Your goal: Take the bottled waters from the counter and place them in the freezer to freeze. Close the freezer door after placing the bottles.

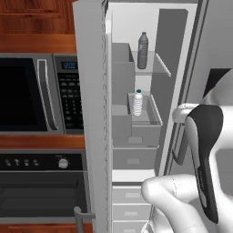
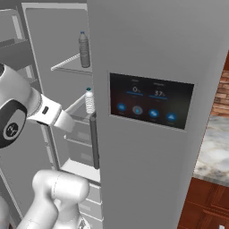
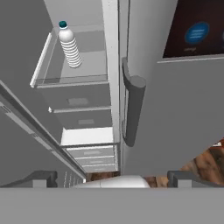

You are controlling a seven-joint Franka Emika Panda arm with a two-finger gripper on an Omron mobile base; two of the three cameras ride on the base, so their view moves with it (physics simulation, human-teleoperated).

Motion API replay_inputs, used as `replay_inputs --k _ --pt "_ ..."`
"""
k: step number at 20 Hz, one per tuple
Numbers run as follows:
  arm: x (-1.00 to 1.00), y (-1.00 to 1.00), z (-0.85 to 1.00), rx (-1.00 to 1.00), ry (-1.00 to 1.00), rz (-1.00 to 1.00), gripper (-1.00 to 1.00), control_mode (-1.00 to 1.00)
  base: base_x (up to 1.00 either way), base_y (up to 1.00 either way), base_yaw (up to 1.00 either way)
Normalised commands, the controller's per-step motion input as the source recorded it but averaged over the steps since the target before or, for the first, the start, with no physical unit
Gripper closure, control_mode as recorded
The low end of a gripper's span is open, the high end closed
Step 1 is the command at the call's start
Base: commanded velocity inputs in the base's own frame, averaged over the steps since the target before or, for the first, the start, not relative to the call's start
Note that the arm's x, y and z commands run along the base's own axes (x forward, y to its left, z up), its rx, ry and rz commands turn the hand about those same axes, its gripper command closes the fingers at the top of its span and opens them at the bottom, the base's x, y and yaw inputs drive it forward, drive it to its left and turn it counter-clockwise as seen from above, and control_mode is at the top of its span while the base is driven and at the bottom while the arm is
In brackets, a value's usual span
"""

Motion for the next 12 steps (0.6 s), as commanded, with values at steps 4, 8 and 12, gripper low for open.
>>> replay_inputs --k 4,8,12 --pt "-0.01 0.00 -0.26 0.00 0.04 0.01 -1.00 -1.00 0.00 0.00 0.00" --pt "0.00 0.00 -0.01 0.00 0.00 0.00 -1.00 -1.00 0.00 0.00 0.00" --pt "0.00 0.00 0.00 0.00 0.00 0.00 -1.00 -1.00 0.00 0.00 0.00"
